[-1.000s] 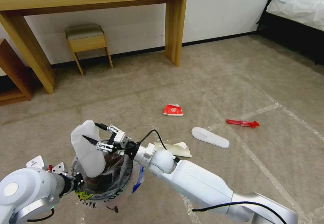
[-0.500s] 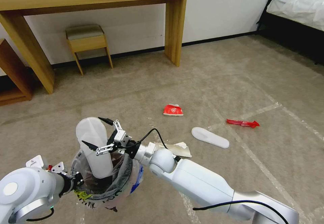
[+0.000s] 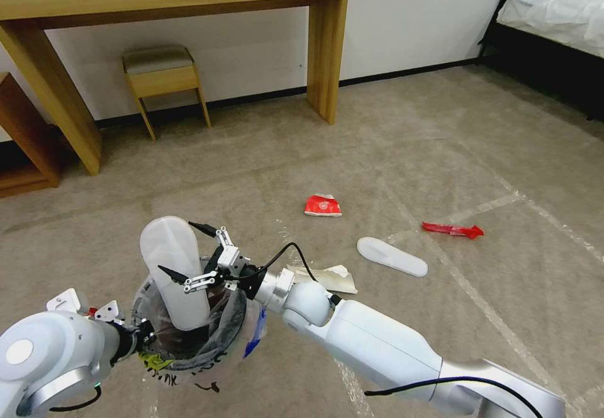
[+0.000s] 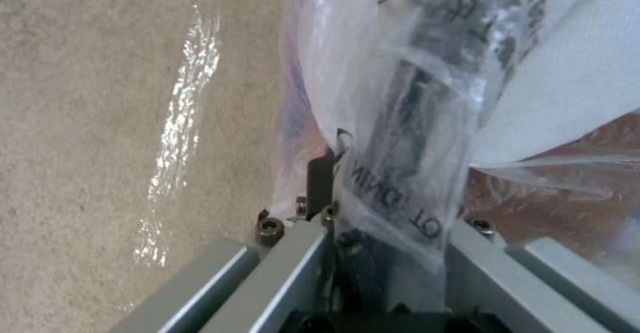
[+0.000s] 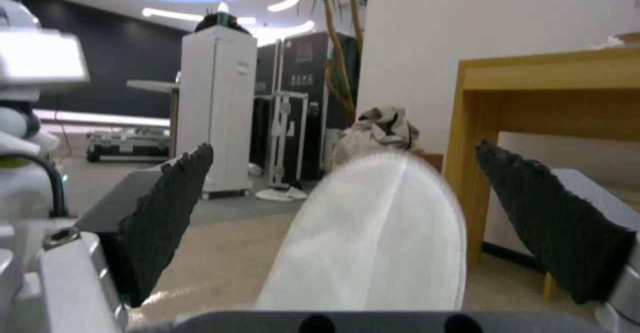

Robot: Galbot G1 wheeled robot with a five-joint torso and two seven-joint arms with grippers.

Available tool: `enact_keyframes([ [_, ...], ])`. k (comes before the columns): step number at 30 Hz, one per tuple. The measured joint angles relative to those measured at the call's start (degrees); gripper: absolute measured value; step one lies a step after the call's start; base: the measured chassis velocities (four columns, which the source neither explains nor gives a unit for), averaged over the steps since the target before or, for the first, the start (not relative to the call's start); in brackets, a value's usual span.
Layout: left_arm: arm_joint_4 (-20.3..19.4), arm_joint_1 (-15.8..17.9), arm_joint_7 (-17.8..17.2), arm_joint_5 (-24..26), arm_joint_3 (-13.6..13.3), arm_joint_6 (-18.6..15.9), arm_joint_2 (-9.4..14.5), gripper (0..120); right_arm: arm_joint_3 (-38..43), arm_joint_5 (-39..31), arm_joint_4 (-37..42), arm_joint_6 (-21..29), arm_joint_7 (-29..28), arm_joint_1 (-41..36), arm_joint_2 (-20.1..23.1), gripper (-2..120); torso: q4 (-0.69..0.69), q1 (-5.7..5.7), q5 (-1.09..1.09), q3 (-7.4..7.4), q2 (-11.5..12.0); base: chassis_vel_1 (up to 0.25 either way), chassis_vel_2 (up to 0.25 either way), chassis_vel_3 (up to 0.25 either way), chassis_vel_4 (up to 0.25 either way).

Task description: Pick up the trash bin and place the garbage on the floor into it.

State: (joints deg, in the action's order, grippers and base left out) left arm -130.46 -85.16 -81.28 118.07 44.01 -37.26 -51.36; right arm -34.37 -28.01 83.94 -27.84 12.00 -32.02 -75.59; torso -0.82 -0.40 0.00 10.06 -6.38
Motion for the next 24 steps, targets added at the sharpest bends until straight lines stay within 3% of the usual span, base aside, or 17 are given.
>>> enact_keyframes([
  [14,2.95,-0.37,2.1,-6.52,0.2,-0.23,-0.68,0,3.05,-3.36,6.39,3.07,-2.05,4.54,1.16,100,-0.01,0.0,0.01,0.0,0.0,0.0,0.0,0.0,0.0],
  [24,3.38,-0.27,1.86,-6.0,0.67,-0.04,-0.71,0,10.6,-7.7,9.45,5.98,-3.08,6.03,5.18,100,0.01,0.0,0.0,0.01,0.0,0.0,0.0,0.0,0.0],
])
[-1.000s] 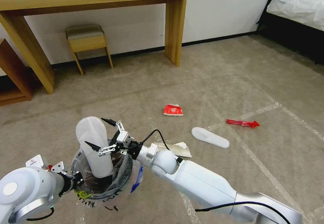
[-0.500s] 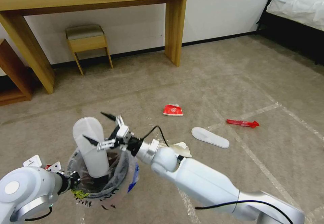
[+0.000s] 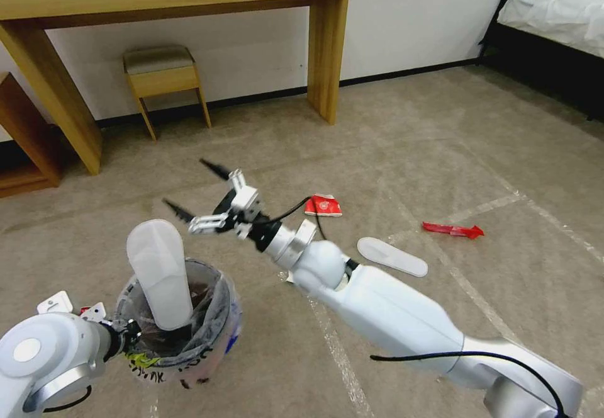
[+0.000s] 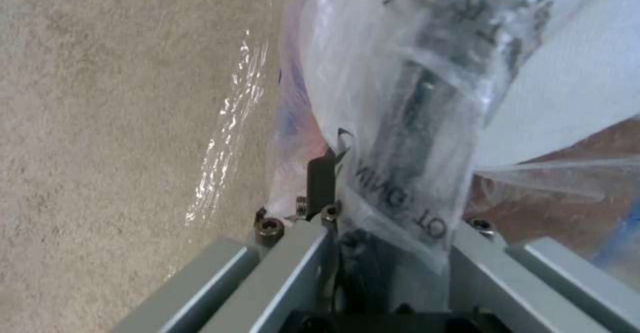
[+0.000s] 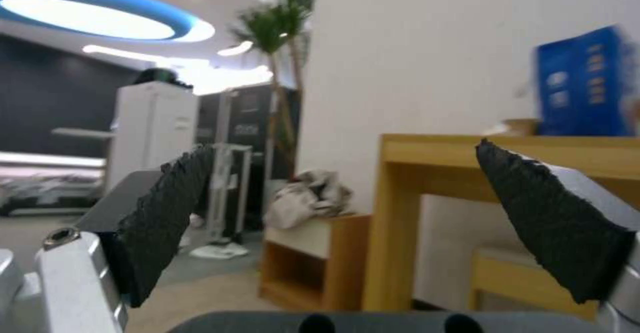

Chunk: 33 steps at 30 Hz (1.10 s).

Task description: Pick up the trash bin and place the garbage on the floor into it.

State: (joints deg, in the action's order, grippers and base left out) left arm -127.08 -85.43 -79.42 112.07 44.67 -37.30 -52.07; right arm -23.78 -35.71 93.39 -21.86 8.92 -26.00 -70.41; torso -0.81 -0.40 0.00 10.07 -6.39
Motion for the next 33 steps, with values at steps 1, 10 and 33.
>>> enact_keyframes([
  [1,0.0,0.0,0.0,0.0,0.0,0.0,0.0,0,0.0,0.0,0.0,0.0,0.0,0.0,0.0,100,0.0,0.0,0.0,0.0,0.0,0.0,0.0,0.0,0.0],
  [10,0.66,0.53,-0.08,0.99,0.83,0.27,-0.05,0,9.83,-8.28,1.59,13.33,-13.11,-0.38,10.38,100,-0.02,0.0,-0.02,0.0,0.0,0.0,0.0,0.0,0.0],
  [33,3.0,1.44,-0.3,1.98,1.79,-0.26,-1.41,0,32.07,3.5,1.19,16.1,-25.38,-21.65,14.56,100,-0.01,0.0,0.0,-0.01,0.0,0.0,0.0,0.0,0.0],
])
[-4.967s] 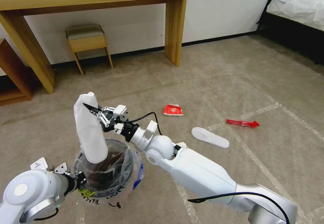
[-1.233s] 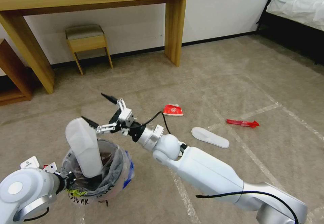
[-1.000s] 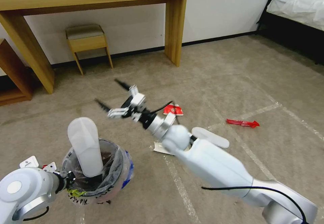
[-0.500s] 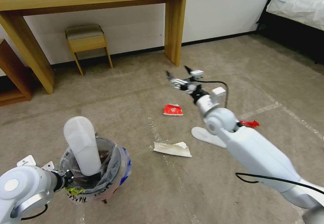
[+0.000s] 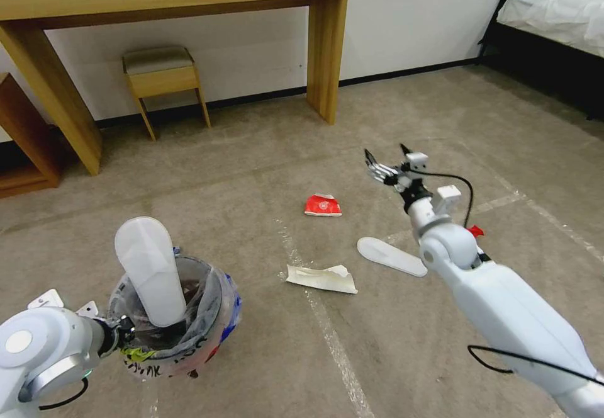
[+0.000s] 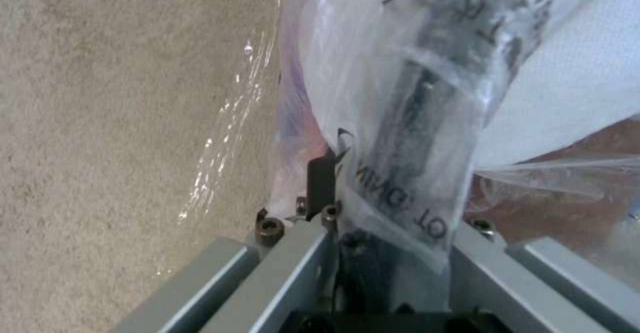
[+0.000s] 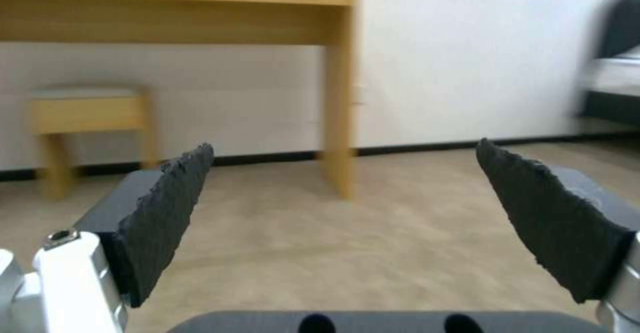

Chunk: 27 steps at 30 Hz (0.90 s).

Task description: Pick up the trash bin and place the garbage on the floor into it.

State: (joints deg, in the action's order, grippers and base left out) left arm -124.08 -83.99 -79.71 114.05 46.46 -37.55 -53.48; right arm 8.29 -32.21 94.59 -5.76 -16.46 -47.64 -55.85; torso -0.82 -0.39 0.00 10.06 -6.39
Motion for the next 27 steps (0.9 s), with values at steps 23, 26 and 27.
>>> enact_keyframes([
  [23,-1.37,-1.03,-1.76,0.16,0.74,-1.16,-1.46,0,24.31,29.44,11.63,-22.28,1.75,-28.45,-21.07,100,0.01,0.0,0.01,0.0,0.0,0.0,0.0,0.0,0.0],
  [26,-1.66,-1.1,-1.78,0.14,0.74,-1.27,-1.72,0,25.15,30.74,12.52,-24.09,1.93,-30.4,-21.78,100,0.01,0.0,0.0,0.0,0.0,0.0,0.0,0.0,0.0],
  [27,-1.68,-1.12,-1.79,0.11,0.74,-1.3,-1.8,0,25.39,31.08,12.81,-24.61,1.98,-31.15,-22.05,100,0.0,0.0,0.01,0.0,-0.01,0.0,0.0,0.0,0.0],
])
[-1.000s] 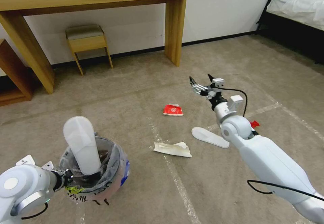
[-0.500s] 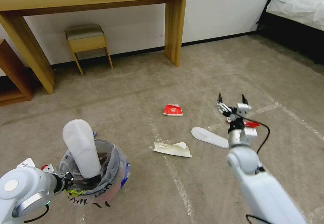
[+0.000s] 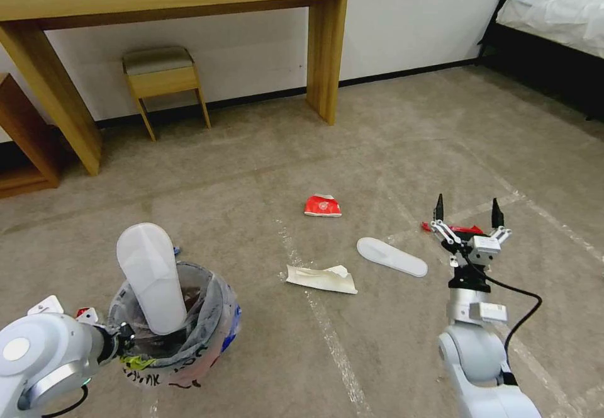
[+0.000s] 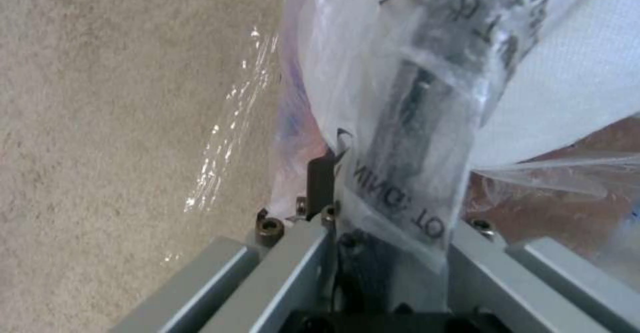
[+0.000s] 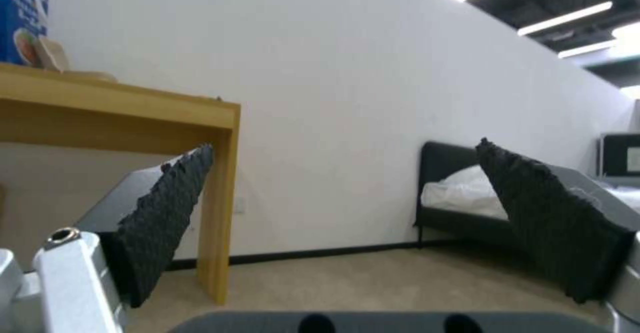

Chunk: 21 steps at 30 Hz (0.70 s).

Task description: Pick up the trash bin and place the garbage on the floor into it.

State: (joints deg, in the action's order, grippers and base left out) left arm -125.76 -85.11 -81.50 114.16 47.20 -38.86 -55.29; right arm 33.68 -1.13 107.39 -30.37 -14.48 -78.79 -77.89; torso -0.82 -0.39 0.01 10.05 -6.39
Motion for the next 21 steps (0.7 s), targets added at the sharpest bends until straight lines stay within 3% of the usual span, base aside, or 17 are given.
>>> enact_keyframes([
  [10,-0.12,0.02,-0.01,-0.11,-0.21,-0.25,0.24,0,0.78,1.96,-0.47,-3.61,0.29,-2.87,-2.29,100,0.0,0.0,0.0,0.0,0.0,0.0,0.0,0.0,0.0],
  [21,0.47,0.43,0.22,-0.53,-0.89,-0.51,0.4,0,0.89,3.76,-2.02,-4.99,0.21,-3.6,-4.16,100,0.0,0.0,-0.01,0.02,0.0,-0.095,0.09,0.084,-0.088],
])
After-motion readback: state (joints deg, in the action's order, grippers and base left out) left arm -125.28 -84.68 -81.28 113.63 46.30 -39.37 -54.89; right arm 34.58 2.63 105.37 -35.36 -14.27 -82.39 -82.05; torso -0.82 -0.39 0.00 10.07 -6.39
